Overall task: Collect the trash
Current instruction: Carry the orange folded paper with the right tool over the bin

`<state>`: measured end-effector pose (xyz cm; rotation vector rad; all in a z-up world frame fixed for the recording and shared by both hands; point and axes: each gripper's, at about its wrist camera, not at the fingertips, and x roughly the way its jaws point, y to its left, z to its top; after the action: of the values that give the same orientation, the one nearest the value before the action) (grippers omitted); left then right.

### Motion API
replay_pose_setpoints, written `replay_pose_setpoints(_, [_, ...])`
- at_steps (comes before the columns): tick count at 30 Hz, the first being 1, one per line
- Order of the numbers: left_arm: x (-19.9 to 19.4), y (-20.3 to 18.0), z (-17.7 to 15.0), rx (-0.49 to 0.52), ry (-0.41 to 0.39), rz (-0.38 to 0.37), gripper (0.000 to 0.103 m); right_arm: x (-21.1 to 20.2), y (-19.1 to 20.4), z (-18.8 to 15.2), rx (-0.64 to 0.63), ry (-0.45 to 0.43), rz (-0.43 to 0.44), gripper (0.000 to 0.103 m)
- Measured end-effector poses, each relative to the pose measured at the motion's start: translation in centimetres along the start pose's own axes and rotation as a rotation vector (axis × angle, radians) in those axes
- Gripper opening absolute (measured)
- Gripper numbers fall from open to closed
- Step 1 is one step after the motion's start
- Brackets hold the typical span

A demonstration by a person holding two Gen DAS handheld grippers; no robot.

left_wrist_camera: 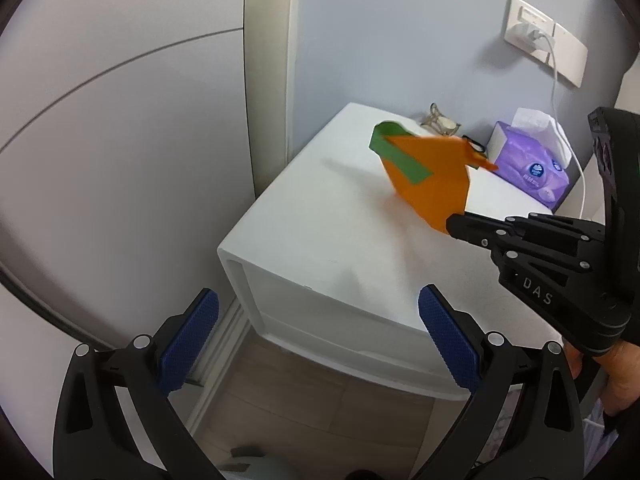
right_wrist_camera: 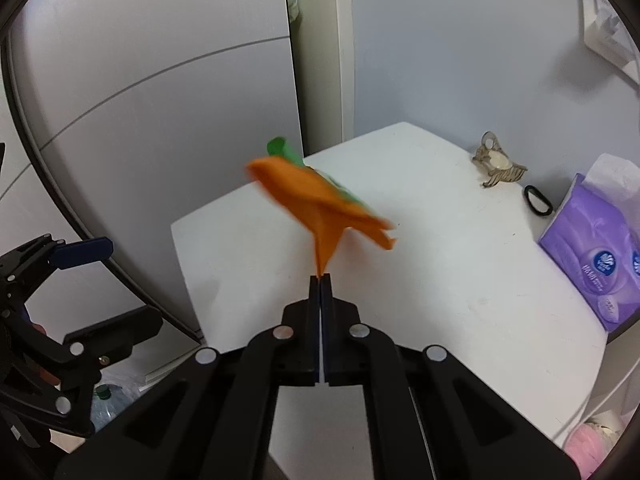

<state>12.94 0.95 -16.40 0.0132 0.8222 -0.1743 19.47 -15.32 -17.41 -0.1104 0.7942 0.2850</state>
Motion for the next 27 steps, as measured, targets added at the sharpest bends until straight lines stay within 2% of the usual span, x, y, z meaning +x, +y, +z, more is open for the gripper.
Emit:
replay_pose_setpoints(9, [-3.9, -0.7, -1.0, 0.0, -0.035, 0.029, 0.097, -3.7, 1.7, -0.3, -0.021, -0.044, 0.018, 0.003])
replay_pose_setpoints(16, [-6.8, 2.0, -3.1, -0.024, -0.042, 0.079, 0.097, -6.0, 5.5, -2.0, -0.062, -0.047, 0.073, 0.003])
replay_pose_setpoints(27, [-11.4, 6.1, -9.6, -0.097, -0.03, 0.169, 0.097, -7.6, 13.3, -5.8, -0.138, -0.007, 0.18, 0.003])
